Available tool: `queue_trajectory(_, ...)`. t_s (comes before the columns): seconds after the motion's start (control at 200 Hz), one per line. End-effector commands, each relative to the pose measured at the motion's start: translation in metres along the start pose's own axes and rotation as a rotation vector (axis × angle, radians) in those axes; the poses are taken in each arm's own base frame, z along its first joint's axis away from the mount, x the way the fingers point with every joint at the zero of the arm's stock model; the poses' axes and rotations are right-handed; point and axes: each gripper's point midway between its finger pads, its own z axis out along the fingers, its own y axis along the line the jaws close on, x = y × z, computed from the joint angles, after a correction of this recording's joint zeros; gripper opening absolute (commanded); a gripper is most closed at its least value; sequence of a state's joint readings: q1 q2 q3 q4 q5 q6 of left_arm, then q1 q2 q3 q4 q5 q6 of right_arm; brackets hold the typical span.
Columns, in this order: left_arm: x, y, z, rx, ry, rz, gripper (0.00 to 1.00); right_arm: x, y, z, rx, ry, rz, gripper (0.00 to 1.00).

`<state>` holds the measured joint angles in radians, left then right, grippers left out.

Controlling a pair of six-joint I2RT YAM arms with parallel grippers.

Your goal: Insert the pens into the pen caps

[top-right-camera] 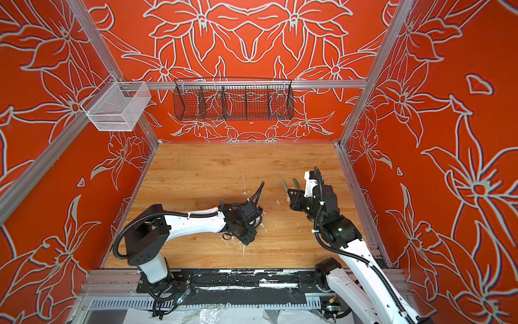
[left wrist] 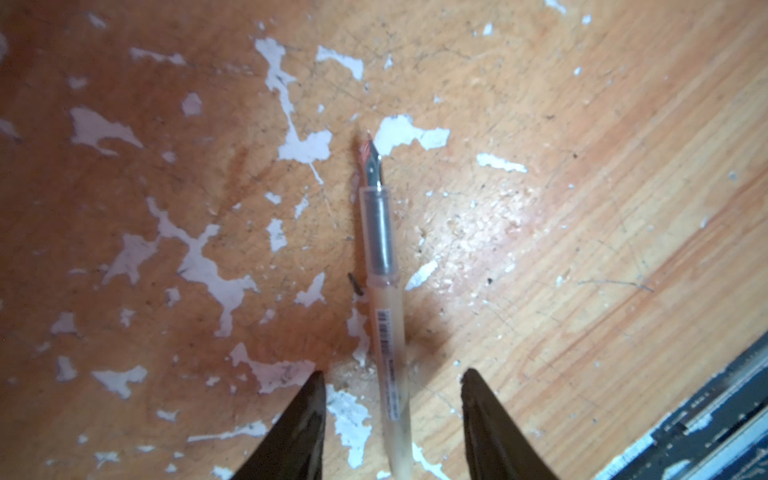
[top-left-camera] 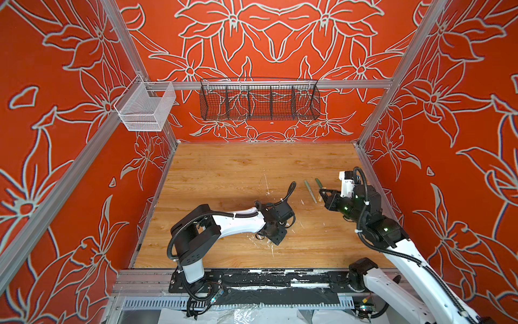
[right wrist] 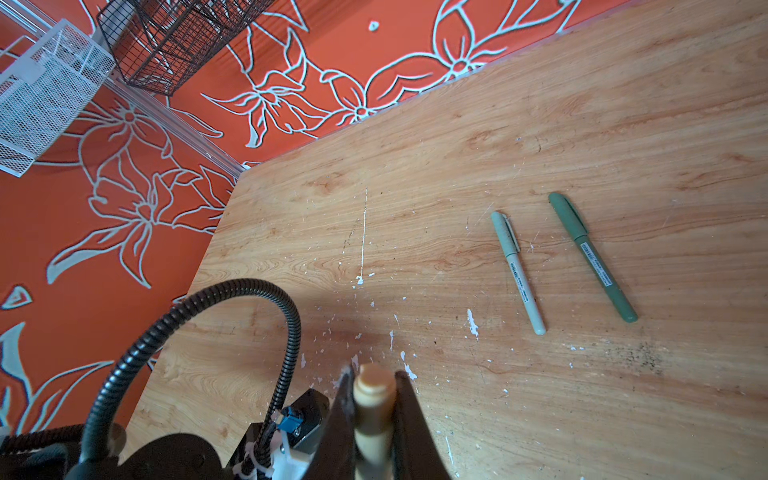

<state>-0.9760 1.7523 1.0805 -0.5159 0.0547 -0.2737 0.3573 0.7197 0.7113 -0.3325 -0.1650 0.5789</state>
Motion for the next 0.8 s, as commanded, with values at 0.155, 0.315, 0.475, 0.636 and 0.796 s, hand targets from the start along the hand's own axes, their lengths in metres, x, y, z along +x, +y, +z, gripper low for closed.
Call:
queue_trajectory(0.155, 0.011, -0.010, 0.009, 0.085, 0.023, -0.006, 0.39, -0.003, -0.002, -0.013, 0.009, -0.031, -0.003, 0.00)
queue_trajectory(0.315, 0.022, -0.010, 0.018, 0.094, 0.070, -0.014, 0.32, 0.004, -0.006, -0.012, 0.020, -0.011, 0.013, 0.00)
queue_trajectory(0.475, 0.029, -0.009, 0.013, 0.102, 0.063, -0.035, 0.27, 0.005, -0.006, -0.008, 0.011, -0.012, 0.028, 0.00)
queue_trajectory(0.636, 0.034, -0.006, 0.015, 0.085, 0.056, -0.044, 0.07, 0.007, -0.008, -0.002, 0.018, -0.004, 0.017, 0.00)
queue_trajectory(0.796, 0.022, -0.005, 0.013, 0.076, 0.009, -0.040, 0.00, 0.009, -0.004, 0.004, 0.000, 0.023, 0.019, 0.00)
